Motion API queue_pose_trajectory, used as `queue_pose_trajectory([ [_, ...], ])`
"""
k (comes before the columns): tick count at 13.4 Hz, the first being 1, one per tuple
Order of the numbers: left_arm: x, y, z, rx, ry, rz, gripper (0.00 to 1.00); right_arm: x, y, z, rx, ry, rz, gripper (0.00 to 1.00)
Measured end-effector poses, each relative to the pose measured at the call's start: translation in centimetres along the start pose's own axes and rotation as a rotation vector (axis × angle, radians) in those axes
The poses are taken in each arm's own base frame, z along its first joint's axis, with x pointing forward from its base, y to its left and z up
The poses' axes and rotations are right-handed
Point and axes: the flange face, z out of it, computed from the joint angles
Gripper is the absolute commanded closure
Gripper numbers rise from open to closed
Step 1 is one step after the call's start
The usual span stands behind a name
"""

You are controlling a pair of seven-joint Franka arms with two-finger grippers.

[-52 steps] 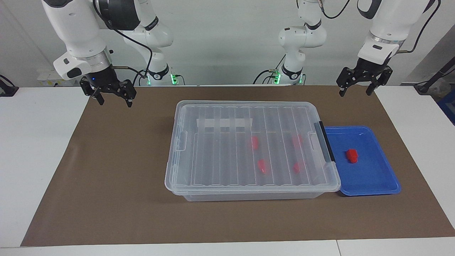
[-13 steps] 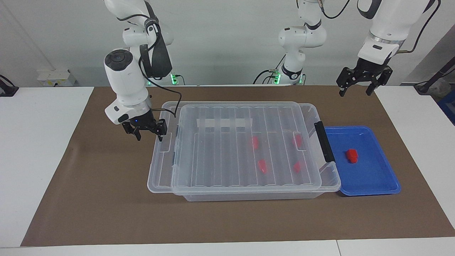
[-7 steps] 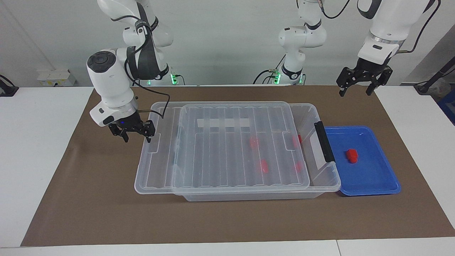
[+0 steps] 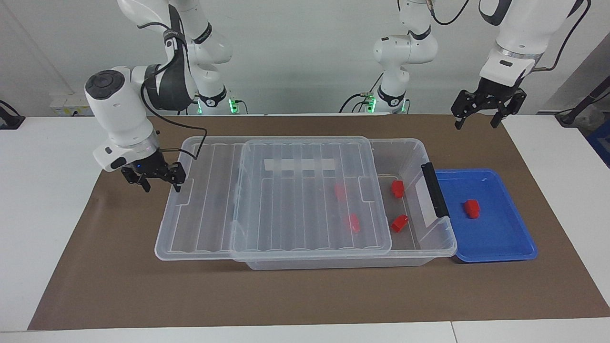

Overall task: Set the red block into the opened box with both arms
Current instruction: 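Slide the clear lid toward the right gripper to uncover the box, then reach the left gripper down to the red block in the blue tray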

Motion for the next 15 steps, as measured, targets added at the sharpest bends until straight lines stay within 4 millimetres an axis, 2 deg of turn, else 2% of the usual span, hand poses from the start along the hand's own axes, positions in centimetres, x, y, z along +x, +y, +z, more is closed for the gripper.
queue_pose_trajectory([
  [5, 0.0, 0.0, 0.0, 0.000, 0.000, 0.001, 0.00, -0.1, 1.9, 0.1, -0.004, -0.002, 0.005, 0.11],
  [8, -0.2, 0.4, 0.1, 0.000, -0.017, 0.006, 0.00, -0.3, 4.0, 0.2, -0.007, -0.006, -0.026, 0.11],
  [10, -0.2, -0.3, 0.3, 0.001, -0.018, -0.005, 0.00, -0.4, 5.0, 0.2, -0.008, -0.009, -0.027, 0.05],
  [11, 0.0, -1.2, 0.8, 0.002, -0.008, -0.018, 0.00, -0.4, 5.0, 0.2, -0.008, -0.009, -0.027, 0.01],
  [13, 0.5, -4.1, 4.2, 0.008, 0.031, -0.015, 0.00, -0.4, 5.0, 0.2, -0.008, -0.009, -0.027, 0.01],
  [15, 0.7, -7.6, 10.2, 0.019, 0.068, -0.009, 0.00, -0.4, 4.8, 0.0, -0.007, -0.014, -0.031, 0.01],
])
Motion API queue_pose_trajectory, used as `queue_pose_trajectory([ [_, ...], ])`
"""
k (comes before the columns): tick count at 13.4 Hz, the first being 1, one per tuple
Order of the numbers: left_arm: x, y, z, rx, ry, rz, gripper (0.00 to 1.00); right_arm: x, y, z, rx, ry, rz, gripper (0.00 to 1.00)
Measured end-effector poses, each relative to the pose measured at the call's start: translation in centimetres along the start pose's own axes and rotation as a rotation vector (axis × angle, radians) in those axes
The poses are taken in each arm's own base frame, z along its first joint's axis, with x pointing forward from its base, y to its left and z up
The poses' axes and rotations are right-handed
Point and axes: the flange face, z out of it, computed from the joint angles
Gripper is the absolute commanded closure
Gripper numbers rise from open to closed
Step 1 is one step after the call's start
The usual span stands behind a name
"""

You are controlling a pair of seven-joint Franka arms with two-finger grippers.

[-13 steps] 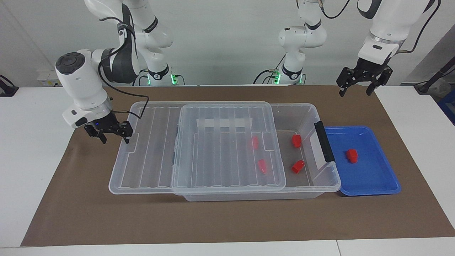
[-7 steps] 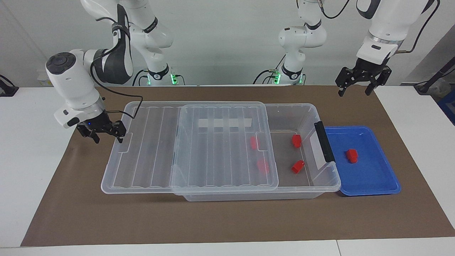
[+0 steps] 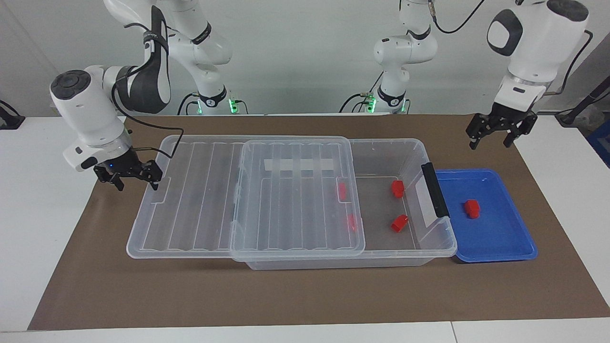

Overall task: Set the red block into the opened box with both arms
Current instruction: 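Reach the left gripper down to the red block in the blue tray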

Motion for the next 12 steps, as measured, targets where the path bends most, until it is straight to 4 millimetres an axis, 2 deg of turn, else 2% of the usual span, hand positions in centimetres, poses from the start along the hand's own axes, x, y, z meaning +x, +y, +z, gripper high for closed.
queue_pose_trajectory([
  [2, 0.1, -1.2, 7.5, 0.003, 0.014, -0.002, 0.00, 0.0, -0.6, -1.5, 0.001, -0.018, 0.001, 0.00],
  [4, 0.3, -1.7, 14.7, 0.000, 0.011, -0.010, 0.00, -0.1, -1.7, -4.3, 0.000, -0.011, 0.046, 0.00],
  [7, -1.1, -2.2, 22.4, -0.004, 0.000, -0.005, 0.00, -1.2, -5.4, -7.9, -0.001, -0.008, 0.122, 0.00],
  [9, -2.1, -2.7, 25.5, -0.006, -0.008, 0.049, 0.00, -2.2, -8.7, -9.5, -0.002, -0.020, 0.148, 0.00],
  [10, -2.3, -3.1, 26.0, -0.005, -0.008, 0.070, 0.00, -2.7, -10.0, -10.2, -0.003, -0.026, 0.149, 0.00],
  [12, -2.3, -3.5, 25.8, -0.003, -0.005, 0.087, 0.00, -3.6, -11.2, -11.3, -0.004, -0.038, 0.143, 0.00],
])
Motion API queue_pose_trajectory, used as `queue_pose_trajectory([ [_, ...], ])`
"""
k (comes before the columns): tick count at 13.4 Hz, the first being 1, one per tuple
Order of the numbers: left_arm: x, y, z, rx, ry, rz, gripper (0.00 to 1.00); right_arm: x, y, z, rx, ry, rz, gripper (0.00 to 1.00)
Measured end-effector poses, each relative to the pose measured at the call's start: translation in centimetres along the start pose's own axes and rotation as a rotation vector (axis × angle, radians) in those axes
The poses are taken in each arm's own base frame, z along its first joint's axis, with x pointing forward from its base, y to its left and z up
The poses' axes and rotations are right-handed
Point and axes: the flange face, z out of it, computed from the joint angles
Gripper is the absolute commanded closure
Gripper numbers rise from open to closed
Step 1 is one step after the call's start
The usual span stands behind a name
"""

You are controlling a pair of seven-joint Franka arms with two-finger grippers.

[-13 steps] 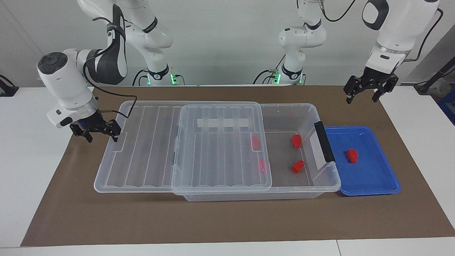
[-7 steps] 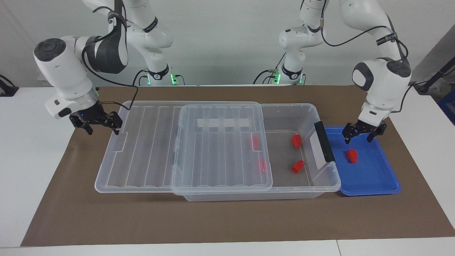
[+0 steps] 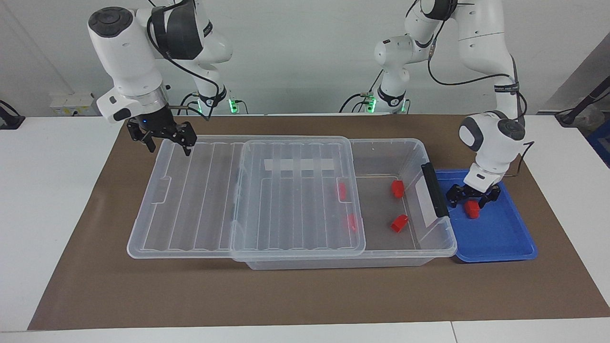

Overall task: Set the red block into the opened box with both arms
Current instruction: 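Reach the left gripper down to the red block in the blue tray, then grasp the red block with the left gripper and lift it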

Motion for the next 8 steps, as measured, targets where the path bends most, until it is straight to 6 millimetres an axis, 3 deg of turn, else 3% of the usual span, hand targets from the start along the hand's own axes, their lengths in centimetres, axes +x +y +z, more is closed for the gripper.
queue_pose_trajectory([
  [1, 0.0, 0.0, 0.0, 0.000, 0.000, 0.003, 0.19, -0.4, -0.1, -0.4, 0.008, -0.009, 0.001, 0.00],
  [2, 0.0, 0.0, 0.0, 0.000, 0.001, 0.004, 0.55, -0.5, -0.1, -1.0, 0.023, -0.017, 0.005, 0.00],
  [3, 0.0, 0.0, -0.1, 0.000, 0.001, 0.005, 1.00, -0.6, 0.0, -1.8, 0.030, -0.019, 0.008, 0.00],
  [5, 0.2, -0.1, -0.4, 0.002, 0.006, 0.009, 1.00, -0.4, 0.4, -3.1, 0.031, -0.016, 0.015, 0.00],
  [8, 0.2, -0.2, -1.0, 0.000, -0.005, 0.011, 1.00, -0.2, 0.4, -3.3, 0.033, -0.013, 0.016, 0.00],
])
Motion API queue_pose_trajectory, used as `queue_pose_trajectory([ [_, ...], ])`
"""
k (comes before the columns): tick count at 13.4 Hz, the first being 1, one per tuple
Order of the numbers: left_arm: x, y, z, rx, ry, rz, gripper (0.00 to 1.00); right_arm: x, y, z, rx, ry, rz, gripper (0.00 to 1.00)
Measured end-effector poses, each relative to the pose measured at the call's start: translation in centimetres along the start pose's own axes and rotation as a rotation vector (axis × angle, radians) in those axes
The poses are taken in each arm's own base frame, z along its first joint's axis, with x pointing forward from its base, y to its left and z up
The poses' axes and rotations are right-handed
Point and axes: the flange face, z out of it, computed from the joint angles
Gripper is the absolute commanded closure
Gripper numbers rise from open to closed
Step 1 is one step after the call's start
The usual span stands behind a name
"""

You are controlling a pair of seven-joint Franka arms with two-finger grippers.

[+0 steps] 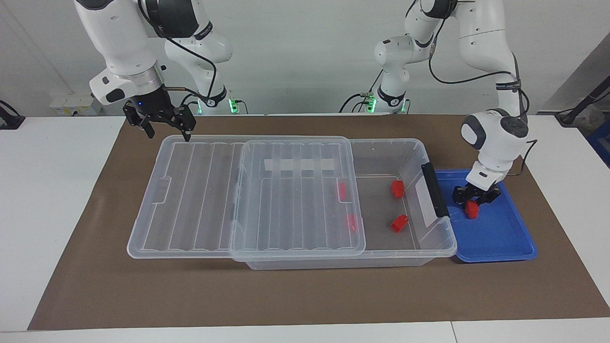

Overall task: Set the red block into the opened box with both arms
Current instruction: 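Grasp the red block with the left gripper and lift it, then carry the red block into the open box and lower it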

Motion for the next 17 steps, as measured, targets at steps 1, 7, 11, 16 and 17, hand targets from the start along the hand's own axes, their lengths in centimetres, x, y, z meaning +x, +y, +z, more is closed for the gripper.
queue_pose_trajectory([
  [1, 0.1, 0.0, -0.1, -0.004, -0.013, 0.000, 1.00, 0.1, 0.0, 0.1, 0.002, -0.003, 0.001, 0.00],
  [7, 4.7, -0.7, -10.1, -0.154, -0.176, -0.107, 1.00, 0.2, 0.4, 0.3, 0.003, -0.006, 0.009, 0.00],
  [11, 7.6, 4.8, -22.1, -0.199, -0.251, -0.327, 1.00, 0.2, 0.4, 0.3, 0.003, -0.006, 0.009, 0.00],
  [16, 9.9, 20.9, -28.0, -0.200, -0.223, -0.641, 1.00, 0.2, 0.4, 0.3, 0.003, -0.006, 0.009, 0.00],
  [17, 10.2, 24.4, -28.0, -0.217, -0.184, -0.702, 1.00, 0.2, 0.4, 0.3, 0.003, -0.006, 0.009, 0.00],
])
